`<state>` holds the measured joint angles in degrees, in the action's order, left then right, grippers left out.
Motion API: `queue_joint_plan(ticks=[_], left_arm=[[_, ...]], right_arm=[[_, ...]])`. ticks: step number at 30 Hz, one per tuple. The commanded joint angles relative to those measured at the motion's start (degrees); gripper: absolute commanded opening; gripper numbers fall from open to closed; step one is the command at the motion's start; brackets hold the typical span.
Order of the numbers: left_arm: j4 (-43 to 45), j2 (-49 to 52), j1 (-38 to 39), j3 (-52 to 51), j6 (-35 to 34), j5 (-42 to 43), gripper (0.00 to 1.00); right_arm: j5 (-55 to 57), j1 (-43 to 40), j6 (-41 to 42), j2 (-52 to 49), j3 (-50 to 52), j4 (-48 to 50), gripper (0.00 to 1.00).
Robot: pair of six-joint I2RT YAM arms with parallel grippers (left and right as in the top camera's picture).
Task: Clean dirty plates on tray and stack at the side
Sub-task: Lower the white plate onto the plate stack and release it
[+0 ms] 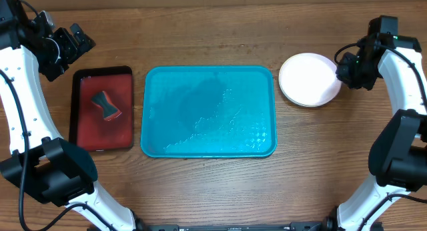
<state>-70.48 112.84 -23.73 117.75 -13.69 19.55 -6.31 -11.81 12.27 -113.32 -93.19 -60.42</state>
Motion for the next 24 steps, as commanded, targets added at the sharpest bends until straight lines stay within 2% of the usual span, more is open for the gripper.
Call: queue_joint_plan(ticks=[1,2,6,8,13,21,23,24], left_arm=[[0.04,0.31,0.22,0.09,0.85,0.81,1.0],[0.04,0.31,0.22,0.09,0.85,0.81,1.0],[0.04,0.31,0.2,0.09,0.85,0.81,1.0],[0.02,0.31,0.2,0.09,0.85,0.81,1.0],[0.04,0.31,0.2,0.09,0.85,0.81,1.0],[0.04,0.31,0.2,0.09,0.85,0.83,1.0],[0.04,0.31,0.22,0.09,0.85,0.81,1.0],[0.04,0.31,0.2,0.09,0.85,0.81,1.0]], right_arm=[[-1.36,0.72,-0.24,0.09,0.26,1.03,0.39],[-1.36,0.83,-0.24,0.09,0.26,1.03,0.47],[-4.81,1.2,-0.26,0.28,0.22,-1.22,0.63],[-8.22,1.27,-0.26,0.98,0.22,-3.17,0.67],[-10.32,1.27,-0.55,6.08,0.22,-8.35,0.68],[-10.29,3.41,-3.43,20.72,0.24,-21.38,0.69],[-10.27,4.98,-3.56,23.65,0.24,-24.02,0.79],[-10.23,6.08,-3.58,25.14,0.24,-25.44,0.89]])
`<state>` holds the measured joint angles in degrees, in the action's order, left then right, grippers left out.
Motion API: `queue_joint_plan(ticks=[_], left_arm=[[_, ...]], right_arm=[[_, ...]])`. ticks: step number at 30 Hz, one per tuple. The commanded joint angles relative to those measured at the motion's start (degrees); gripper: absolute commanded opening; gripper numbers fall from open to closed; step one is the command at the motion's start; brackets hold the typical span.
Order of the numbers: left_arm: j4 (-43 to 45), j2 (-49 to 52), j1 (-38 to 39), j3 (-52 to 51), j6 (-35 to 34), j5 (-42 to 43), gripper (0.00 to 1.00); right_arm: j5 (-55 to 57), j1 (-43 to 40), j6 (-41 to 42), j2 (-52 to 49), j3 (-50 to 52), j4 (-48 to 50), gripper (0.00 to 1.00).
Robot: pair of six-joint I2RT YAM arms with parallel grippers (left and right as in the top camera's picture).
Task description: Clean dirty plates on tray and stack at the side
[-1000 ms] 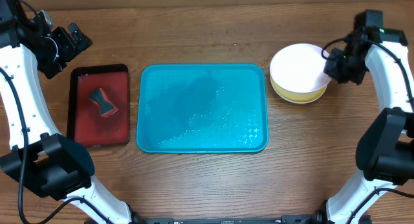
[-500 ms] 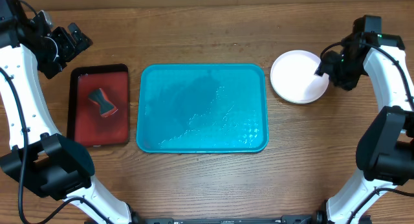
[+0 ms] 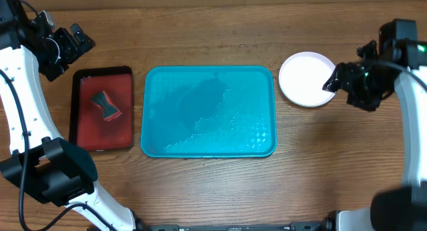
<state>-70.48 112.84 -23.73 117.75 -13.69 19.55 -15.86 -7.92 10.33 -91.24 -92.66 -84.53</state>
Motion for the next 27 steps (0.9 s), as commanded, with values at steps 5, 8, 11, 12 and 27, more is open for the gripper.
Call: queue_joint_plan(ticks=[5,8,11,12,27], left_arm=[[0.04,0.31,0.2,0.09,0.85,0.81,1.0],[0.02,0.31,0.2,0.09,0.85,0.81,1.0],[0.04,0.31,0.22,0.09,0.85,0.81,1.0],[0.04,0.31,0.22,0.09,0.85,0.81,1.0],[0.04,0.31,0.2,0.09,0.85,0.81,1.0]], right_arm=[[-0.61,7.5,-1.53,7.43,-0.28,-6.56,1.0],[-2.58,9.9,-1.11,7.89,-0.28,-11.39,1.0],[-4.42,10.99,-1.14,7.82,-0.28,-11.82,1.0],[-4.35,10.99,-1.14,7.82,-0.28,-11.65,1.0],[-3.26,10.97,-1.81,7.87,-0.28,-12.52,1.0]])
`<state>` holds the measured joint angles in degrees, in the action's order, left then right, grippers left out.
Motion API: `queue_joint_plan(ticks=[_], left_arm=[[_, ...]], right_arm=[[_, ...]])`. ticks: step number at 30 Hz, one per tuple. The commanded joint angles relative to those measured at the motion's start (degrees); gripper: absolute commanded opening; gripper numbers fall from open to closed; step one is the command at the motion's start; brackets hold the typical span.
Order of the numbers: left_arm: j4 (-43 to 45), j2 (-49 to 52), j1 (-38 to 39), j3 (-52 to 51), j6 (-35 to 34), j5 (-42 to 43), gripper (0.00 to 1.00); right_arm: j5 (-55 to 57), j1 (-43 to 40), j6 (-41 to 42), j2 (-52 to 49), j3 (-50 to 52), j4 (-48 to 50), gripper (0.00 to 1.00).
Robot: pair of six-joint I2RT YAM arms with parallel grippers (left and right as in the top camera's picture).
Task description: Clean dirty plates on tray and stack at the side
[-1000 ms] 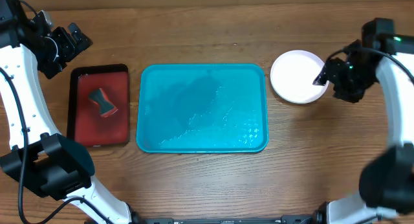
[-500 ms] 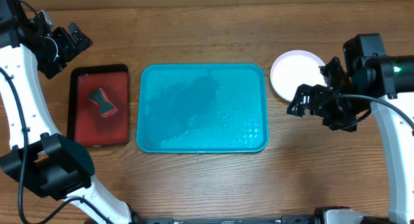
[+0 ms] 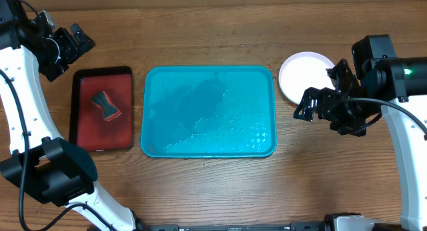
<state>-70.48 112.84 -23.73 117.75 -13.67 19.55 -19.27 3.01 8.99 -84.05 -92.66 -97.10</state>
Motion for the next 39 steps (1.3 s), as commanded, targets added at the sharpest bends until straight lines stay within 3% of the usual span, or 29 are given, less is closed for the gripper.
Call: queue_joint_plan(ticks=[1,12,16,25,34,39], left_arm=[[0.02,0.31,0.22,0.09,0.83,0.81,1.0],[0.02,0.31,0.2,0.09,0.83,0.81,1.0],[0.02,0.31,0.2,0.09,0.83,0.81,1.0],[0.04,0.31,0.2,0.09,0.83,0.83,1.0],[0.04,0.31,0.2,0.09,0.83,0.81,1.0],[0.04,0.31,0.22,0.09,0.83,0.83,1.0]], right_arm=[[0.35,0.04,-0.48,0.7,-0.28,0.04,1.0],[2.93,0.04,-1.99,0.96,-0.28,0.22,1.0],[2.6,0.37,-1.92,4.5,-0.24,6.21,1.0],[2.78,4.5,-1.95,30.25,11.3,27.82,1.0],[8.15,4.37,-1.86,58.71,32.02,33.57,1.0],[8.74,4.28,-1.92,70.82,44.72,44.54,1.0]])
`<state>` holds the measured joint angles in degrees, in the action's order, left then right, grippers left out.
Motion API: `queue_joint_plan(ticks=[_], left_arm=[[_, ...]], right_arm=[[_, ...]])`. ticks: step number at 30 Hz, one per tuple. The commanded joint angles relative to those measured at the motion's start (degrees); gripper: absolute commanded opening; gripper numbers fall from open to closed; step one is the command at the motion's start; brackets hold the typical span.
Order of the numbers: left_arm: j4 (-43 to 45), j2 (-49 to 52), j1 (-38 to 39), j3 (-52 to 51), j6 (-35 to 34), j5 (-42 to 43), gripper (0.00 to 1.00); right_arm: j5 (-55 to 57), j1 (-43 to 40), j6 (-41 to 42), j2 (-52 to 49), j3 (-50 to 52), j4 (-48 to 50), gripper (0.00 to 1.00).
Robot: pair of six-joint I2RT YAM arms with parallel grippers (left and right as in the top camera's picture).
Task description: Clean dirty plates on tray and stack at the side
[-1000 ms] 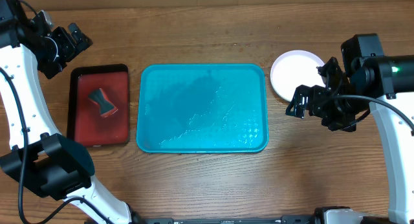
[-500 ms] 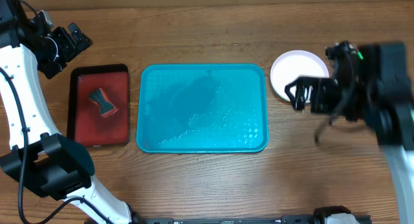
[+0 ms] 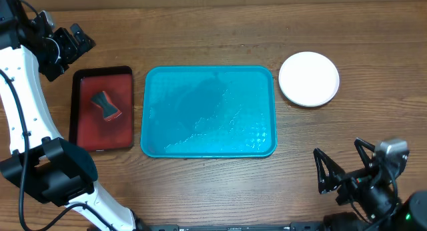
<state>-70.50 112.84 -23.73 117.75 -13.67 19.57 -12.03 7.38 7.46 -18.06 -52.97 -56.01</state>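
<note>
The turquoise tray (image 3: 208, 111) lies in the middle of the table with no plates on it, only wet streaks. A white plate (image 3: 309, 79) rests to the right of the tray on the wood. My right gripper (image 3: 340, 169) is open at the front right, near the table's front edge, well below the plate. At the far left back, beyond the red tray, my left gripper (image 3: 81, 39) is open and holds nothing.
A dark red tray (image 3: 101, 109) lies left of the turquoise tray, with a small scrubber (image 3: 107, 105) on it. The left arm's white links run down the left edge of the view.
My right gripper has moved from just below the white plate down to the front right edge of the table. The plate, trays and left arm have not moved.
My right gripper was at the right rim of the white plate beside the tray. It then stood a little off the rim, then below the plate, and now sits far forward near the table's front edge. The plate stayed put, and the left arm never moved.
</note>
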Motion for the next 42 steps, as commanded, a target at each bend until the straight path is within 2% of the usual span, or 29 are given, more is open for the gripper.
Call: queue_joint_plan(ticks=[1,8,17,26,33,42], left_arm=[[0.04,0.31,0.22,0.09,0.83,0.81,1.0],[0.07,0.31,0.2,0.09,0.83,0.79,1.0],[0.07,0.31,0.2,0.09,0.83,0.79,1.0],[0.04,0.31,0.2,0.09,0.83,0.81,1.0],[0.07,0.31,0.2,0.09,0.83,0.79,1.0],[0.07,0.31,0.22,0.09,0.83,0.79,1.0]], right_arm=[[1.53,-0.09,-0.39,6.73,7.43,5.7,1.0],[3.48,-0.09,-0.42,16.55,25.51,25.07,1.0],[3.96,-0.09,-0.39,17.9,42.75,52.46,1.0],[6.67,-0.09,-0.39,17.9,52.5,68.02,1.0],[9.49,-0.09,-0.26,17.9,52.52,65.11,1.0],[9.35,-0.09,-0.15,17.9,52.52,53.53,1.0]])
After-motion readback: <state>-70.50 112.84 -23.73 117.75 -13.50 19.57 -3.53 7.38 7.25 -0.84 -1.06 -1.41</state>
